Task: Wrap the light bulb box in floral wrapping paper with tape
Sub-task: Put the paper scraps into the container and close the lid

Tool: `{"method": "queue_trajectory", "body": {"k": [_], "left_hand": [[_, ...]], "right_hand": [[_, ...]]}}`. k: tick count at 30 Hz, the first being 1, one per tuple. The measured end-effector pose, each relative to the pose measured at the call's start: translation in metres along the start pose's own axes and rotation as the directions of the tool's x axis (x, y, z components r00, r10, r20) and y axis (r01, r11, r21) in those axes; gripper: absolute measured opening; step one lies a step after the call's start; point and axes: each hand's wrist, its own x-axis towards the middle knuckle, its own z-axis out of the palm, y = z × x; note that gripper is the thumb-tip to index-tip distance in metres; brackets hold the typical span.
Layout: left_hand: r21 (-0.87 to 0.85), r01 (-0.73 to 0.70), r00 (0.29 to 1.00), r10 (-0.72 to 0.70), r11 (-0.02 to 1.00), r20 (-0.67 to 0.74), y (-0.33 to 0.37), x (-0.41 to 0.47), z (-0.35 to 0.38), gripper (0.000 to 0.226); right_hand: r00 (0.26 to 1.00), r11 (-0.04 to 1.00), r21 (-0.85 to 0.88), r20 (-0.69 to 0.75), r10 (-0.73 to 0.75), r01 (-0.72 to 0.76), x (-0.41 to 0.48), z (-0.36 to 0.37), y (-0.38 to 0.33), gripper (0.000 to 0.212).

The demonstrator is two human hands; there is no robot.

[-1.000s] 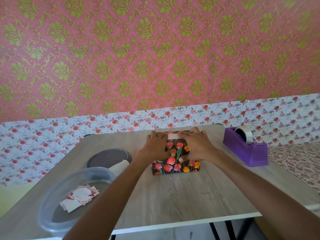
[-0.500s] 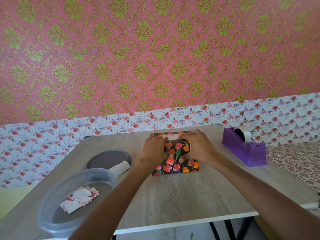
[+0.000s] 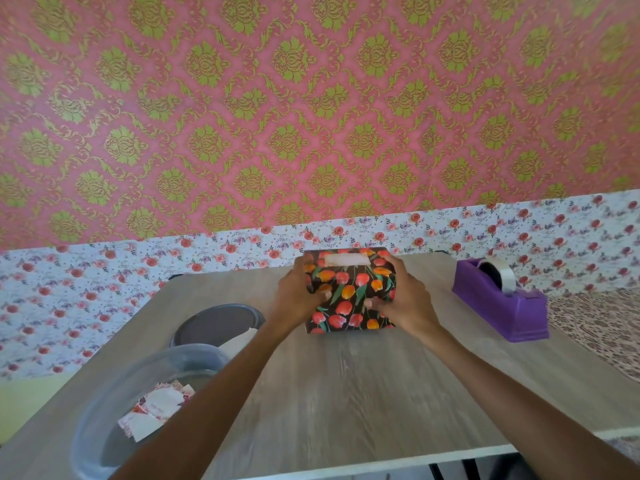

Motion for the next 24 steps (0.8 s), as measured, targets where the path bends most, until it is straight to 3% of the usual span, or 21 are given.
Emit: {"method": "queue_trajectory", "body": {"k": [4, 10, 20, 24], "left_hand": [[-0.083, 0.057, 0.998, -0.057, 0.995, 0.004, -0.01, 0.047, -0.001, 0.07], [-0.101, 0.116, 0.993, -0.117, 0.988, -0.004, -0.05, 0.133, 0.02, 0.068], [-0.027, 0.107, 0.994, -0.107, 0.994, 0.001, -0.101, 0.22, 0.04, 0.062], [0.047, 0.135, 0.99, -0.136, 0.99, 0.03, -0.098, 0.23, 0.038, 0.071]], "right_hand": [[0.993, 0.992, 0.063, 0.029, 0.112, -0.113, 0.057, 0.01, -0.004, 0.115], [0.99, 0.987, 0.082, 0.052, 0.134, -0.138, 0.142, 0.056, 0.02, 0.087], [0.987, 0.976, 0.154, -0.004, 0.159, -0.157, 0.221, 0.12, 0.052, 0.069], [0.977, 0.975, 0.098, 0.084, 0.194, -0.201, 0.228, 0.123, 0.047, 0.075]]}}
